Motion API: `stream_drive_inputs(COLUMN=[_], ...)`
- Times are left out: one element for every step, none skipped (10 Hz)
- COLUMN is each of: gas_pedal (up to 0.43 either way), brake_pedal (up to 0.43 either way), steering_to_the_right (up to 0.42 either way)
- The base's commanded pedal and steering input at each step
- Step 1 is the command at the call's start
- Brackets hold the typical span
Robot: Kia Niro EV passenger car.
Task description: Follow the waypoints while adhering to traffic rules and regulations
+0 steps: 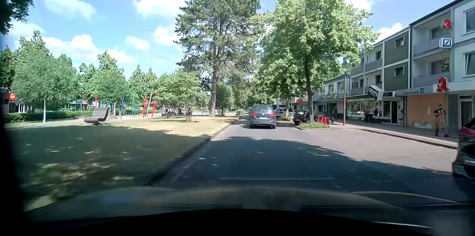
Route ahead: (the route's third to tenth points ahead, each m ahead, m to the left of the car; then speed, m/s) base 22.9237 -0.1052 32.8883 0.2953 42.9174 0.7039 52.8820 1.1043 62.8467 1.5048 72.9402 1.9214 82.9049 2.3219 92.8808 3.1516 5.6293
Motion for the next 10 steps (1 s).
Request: stream_drive_inputs(gas_pedal=[0.11,0.11,0.11,0.11,0.098,0.087,0.087,0.079,0.059,0.059], brake_pedal=[0.006,0.006,0.006,0.006,0.006,0.006,0.006,0.006,0.006,0.006], steering_to_the_right=[0.007,0.007,0.007,0.007,0.007,0.007,0.007,0.008,0.008,0.008])
